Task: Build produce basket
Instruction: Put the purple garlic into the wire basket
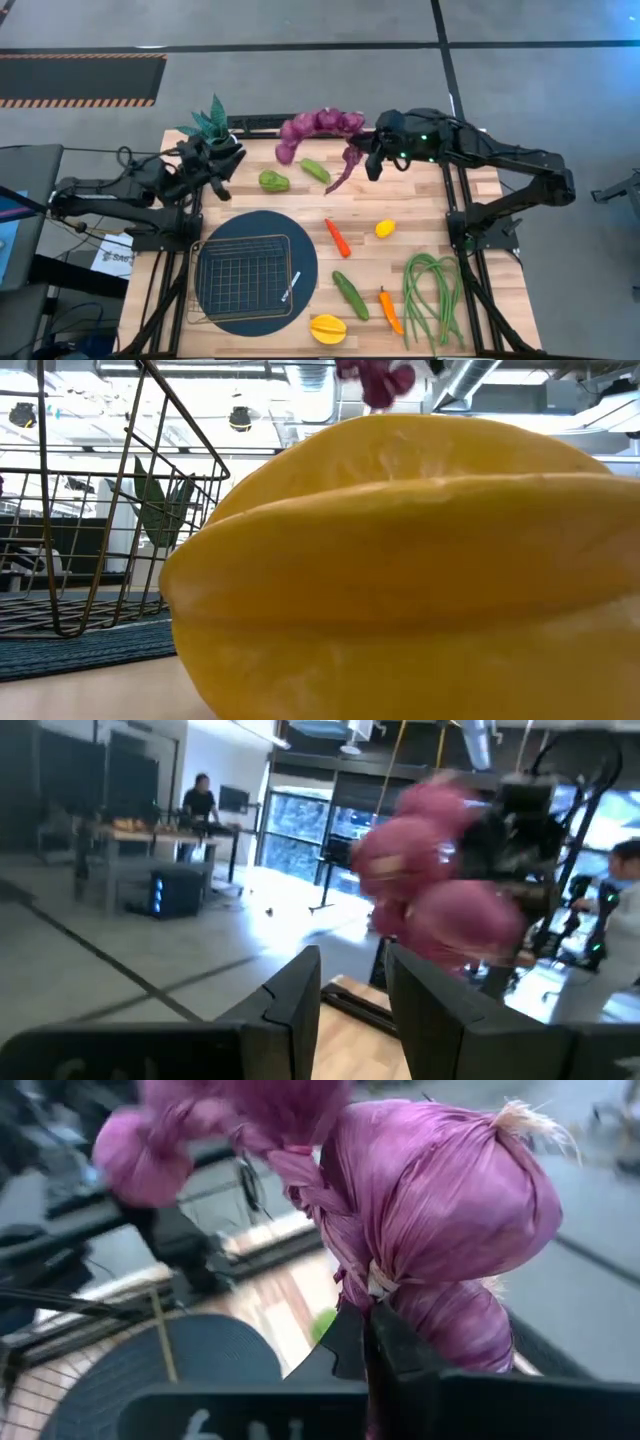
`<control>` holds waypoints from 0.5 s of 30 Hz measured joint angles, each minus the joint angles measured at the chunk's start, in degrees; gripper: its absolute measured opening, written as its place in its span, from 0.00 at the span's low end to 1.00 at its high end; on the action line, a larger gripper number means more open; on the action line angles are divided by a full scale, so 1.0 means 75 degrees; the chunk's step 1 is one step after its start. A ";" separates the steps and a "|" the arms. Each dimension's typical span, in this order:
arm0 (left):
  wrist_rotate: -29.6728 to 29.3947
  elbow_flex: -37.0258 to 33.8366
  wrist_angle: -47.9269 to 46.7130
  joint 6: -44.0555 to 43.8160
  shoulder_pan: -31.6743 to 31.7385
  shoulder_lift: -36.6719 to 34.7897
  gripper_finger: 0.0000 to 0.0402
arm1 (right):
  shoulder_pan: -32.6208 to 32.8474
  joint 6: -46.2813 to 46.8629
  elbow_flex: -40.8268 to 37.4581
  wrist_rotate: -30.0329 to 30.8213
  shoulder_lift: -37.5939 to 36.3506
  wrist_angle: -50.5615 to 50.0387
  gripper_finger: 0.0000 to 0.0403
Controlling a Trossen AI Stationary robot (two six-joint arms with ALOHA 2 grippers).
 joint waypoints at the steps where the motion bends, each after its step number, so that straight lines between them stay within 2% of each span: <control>1: -0.0002 -0.0001 0.0201 0.0113 0.0060 0.0195 0.26 | 0.0105 -0.0125 0.0078 0.0000 0.0000 0.0085 0.00; 3: 0.0043 -0.0002 0.0545 0.0207 0.0258 0.0608 0.26 | 0.0307 -0.0480 0.0238 0.0003 0.0002 0.0163 0.00; 6: 0.0710 -0.0010 0.1301 0.0149 0.0629 0.1173 0.26 | 0.0538 -0.0965 0.0607 0.0093 0.0009 0.0193 0.00; 11: 0.2997 -0.0010 0.3629 0.0047 0.1294 0.1987 0.26 | 0.0712 -0.1346 0.1117 0.0234 0.0005 -0.0210 0.00; 15: 0.4902 -0.0007 0.5037 -0.0609 0.1936 0.2539 0.26 | 0.0848 -0.1366 0.1385 0.0239 0.0006 -0.0543 0.00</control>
